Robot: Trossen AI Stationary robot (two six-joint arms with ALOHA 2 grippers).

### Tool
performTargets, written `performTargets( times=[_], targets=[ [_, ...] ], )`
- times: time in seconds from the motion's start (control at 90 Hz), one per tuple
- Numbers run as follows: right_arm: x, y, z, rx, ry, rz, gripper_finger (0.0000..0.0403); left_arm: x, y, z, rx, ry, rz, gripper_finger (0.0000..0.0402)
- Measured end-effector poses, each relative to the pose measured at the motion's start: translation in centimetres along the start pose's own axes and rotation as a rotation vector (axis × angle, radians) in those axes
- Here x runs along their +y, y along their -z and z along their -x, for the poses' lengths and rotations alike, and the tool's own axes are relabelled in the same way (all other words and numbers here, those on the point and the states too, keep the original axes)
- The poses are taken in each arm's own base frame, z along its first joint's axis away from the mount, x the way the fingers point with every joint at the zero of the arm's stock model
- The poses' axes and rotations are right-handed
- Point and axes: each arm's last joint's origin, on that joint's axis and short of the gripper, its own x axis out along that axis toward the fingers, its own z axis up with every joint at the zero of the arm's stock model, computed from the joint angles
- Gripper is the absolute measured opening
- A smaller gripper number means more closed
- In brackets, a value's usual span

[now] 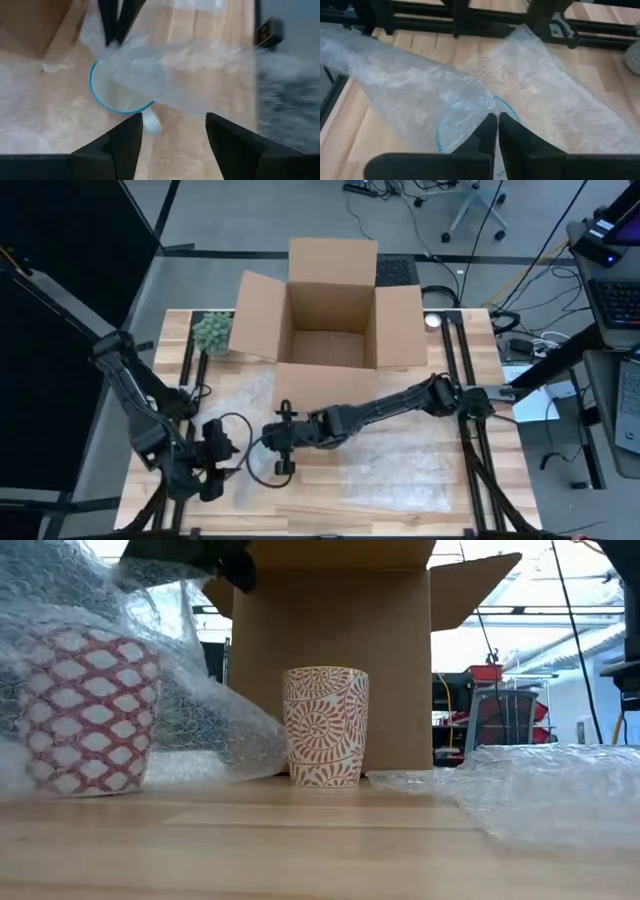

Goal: Wrap mug
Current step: Wrap the red patterned mug with bubble wrap

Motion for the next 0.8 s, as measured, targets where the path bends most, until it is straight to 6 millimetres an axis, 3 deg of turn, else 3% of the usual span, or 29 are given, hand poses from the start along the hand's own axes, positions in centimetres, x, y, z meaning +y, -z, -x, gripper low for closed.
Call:
performTargets(
  times=[0.133,0.311,0.522,0.8],
  targets=[
    [-0.2,0.0,0.0,0.007,0.004,-0.002,0.0000,-0.1,-1.1,1.3,-0.088,0.024,-0.009,0.0205],
    [-0.6,0.0,-0.1,0.008,0.010,-0.013,0.0000,-0.5,-1.3,1.0,-0.164,0.027,-0.031,0.0205],
    [-1.1,0.0,-0.2,0.009,0.018,-0.023,0.0000,-0.5,-0.4,-2.8,-0.131,-0.062,-0.060,0.0205],
    [-0.9,0.0,-0.2,0.009,0.017,-0.023,0.0000,1.6,1.0,-7.2,-0.051,-0.236,-0.085,0.0205]
  ],
)
